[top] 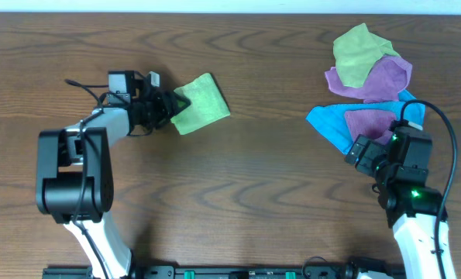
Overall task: Fold the cloth
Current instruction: 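Carry the folded cloth to the table's far left corner with the left gripper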
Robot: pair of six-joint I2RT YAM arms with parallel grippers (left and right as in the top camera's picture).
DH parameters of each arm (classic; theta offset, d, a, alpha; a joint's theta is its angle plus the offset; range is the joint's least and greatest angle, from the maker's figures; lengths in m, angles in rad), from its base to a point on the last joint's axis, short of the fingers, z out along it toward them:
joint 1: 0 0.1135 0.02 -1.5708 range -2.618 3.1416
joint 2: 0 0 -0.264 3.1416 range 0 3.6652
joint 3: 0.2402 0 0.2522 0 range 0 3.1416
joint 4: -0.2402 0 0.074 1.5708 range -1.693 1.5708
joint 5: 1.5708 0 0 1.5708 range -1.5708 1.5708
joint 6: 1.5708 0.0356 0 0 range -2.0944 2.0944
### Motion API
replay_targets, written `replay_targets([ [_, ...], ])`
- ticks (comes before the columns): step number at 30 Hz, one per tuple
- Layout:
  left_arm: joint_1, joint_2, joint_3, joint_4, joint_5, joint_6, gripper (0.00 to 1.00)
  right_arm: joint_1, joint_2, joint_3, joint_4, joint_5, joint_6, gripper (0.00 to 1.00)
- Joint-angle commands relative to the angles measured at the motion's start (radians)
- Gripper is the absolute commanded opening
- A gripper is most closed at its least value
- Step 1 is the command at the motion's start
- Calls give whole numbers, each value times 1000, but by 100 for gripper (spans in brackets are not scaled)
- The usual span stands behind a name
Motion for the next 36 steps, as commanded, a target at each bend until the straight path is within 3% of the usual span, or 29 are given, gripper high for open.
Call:
replay_targets([
  [1,-15,47,-13,-2,-8,-16,19,-8,1,-9,2,-4,3,99],
  [3,-15,47,-13,13,-11,-25,6,-8,1,-9,2,-4,3,99],
  [6,-9,46,-13,78,3,-60,6,-8,1,-9,1,-4,3,99],
  [11,7,35,12,323,51,-187,6,-8,1,-9,1,-4,3,99],
  [18,85,10,127,360,-123,-362,6,-8,1,-9,0,-4,3,99],
  [23,187,10,150,519,-158,-530,5,-8,1,-9,-6,-4,3,99],
  [32,335,15,191,525,-198,-510,6,-8,1,-9,-5,-4,3,99],
  [36,341,52,310,486,-193,-464,6,-8,1,-9,-3,-4,3,99],
])
